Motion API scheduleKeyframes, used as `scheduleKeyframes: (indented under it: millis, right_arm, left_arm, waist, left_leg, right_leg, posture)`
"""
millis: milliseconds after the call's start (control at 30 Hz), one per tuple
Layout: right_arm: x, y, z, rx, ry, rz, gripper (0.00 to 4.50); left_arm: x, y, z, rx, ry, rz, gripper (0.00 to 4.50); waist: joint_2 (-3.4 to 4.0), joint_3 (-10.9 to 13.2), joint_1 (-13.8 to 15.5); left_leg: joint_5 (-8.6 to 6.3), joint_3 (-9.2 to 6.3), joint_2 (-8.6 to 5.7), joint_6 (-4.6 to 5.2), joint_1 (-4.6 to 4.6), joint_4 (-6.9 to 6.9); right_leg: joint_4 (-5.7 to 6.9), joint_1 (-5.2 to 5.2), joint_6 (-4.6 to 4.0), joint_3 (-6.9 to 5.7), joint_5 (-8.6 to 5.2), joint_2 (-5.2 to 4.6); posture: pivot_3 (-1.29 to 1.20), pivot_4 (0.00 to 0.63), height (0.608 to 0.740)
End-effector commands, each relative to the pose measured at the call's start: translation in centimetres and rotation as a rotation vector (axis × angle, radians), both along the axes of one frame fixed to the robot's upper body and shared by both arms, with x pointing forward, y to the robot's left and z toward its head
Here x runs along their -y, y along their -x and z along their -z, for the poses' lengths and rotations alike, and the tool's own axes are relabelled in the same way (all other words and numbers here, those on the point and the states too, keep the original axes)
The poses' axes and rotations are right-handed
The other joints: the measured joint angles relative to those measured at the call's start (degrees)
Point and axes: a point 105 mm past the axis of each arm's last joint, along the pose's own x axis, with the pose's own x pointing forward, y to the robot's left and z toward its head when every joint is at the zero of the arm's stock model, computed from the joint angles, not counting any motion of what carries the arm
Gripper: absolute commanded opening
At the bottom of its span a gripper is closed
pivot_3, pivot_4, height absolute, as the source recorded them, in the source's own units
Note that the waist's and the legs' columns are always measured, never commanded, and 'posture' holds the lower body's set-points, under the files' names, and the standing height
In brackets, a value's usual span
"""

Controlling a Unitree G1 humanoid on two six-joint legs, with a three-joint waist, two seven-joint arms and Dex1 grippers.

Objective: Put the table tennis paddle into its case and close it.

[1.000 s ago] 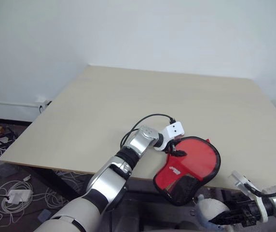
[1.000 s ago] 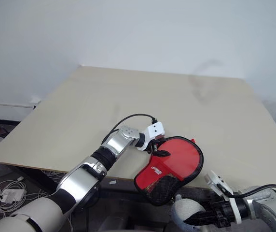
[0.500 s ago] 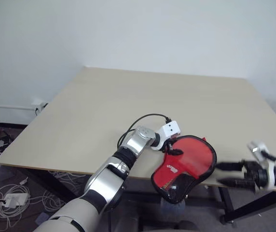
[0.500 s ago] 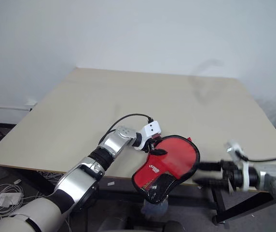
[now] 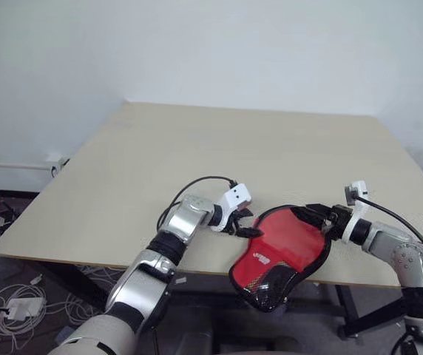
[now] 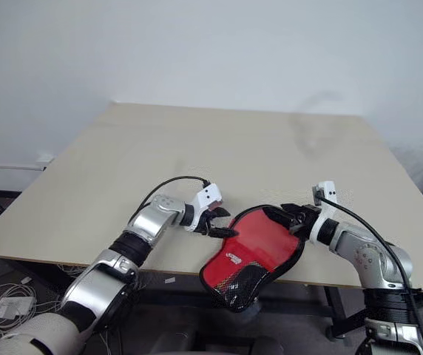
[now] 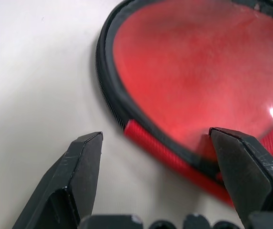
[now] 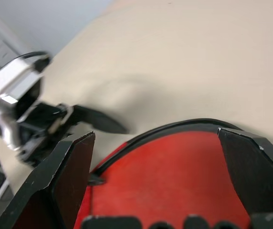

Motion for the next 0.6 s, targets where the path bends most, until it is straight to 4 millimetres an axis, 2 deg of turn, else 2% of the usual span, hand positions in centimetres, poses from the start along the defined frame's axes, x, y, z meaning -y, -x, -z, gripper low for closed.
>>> scheduleKeyframes:
  millis: [33, 200, 433, 600]
  right_arm:
    - [1.9, -1.5, -1.2, 0.073, 0.068, 0.085, 4.46]
    - [4.3, -2.6, -0.4, 0.074, 0.150, 0.167, 4.46]
    - [4.6, -1.2, 1.1, 0.031, 0.264, 0.058, 4.46]
    - [3.9, -0.2, 1.6, -0.016, 0.257, -0.015, 4.46]
  left_arm:
    - [-1.1, 0.9, 1.6, -0.054, -0.057, -0.024, 3.79]
    - [-1.5, 1.2, 1.2, -0.060, -0.039, -0.041, 3.79]
    - [-1.8, 1.5, 0.8, -0.056, -0.024, -0.048, 3.79]
    - [-2.3, 1.0, 0.4, -0.049, -0.018, -0.068, 3.79]
  waist:
    - [0.02, 0.0, 0.0]
    - [0.08, 0.0, 0.0]
    - [0.09, 0.1, 0.0]
    - [0.16, 0.2, -0.1]
  left_leg:
    - [0.00, 0.00, 0.00, 0.00, 0.00, 0.00]
    - [0.02, 0.08, -0.13, 0.02, 0.01, 0.02]
    - [0.05, 0.20, -0.37, 0.07, 0.00, 0.02]
    - [0.06, 0.18, -0.43, 0.11, 0.03, 0.06]
  right_leg:
    - [0.01, 0.00, 0.00, 0.01, 0.00, 0.02]
    - [0.15, -0.13, -0.01, 0.21, 0.00, 0.04]
    - [0.64, -0.49, 0.00, 0.73, -0.03, 0.05]
    - [0.69, -0.56, -0.01, 0.84, -0.03, 0.05]
  posture:
    - [0.00, 0.000, 0.716]
    - [0.00, 0.000, 0.716]
    - [0.00, 0.000, 0.716]
    - [0.00, 0.000, 0.716]
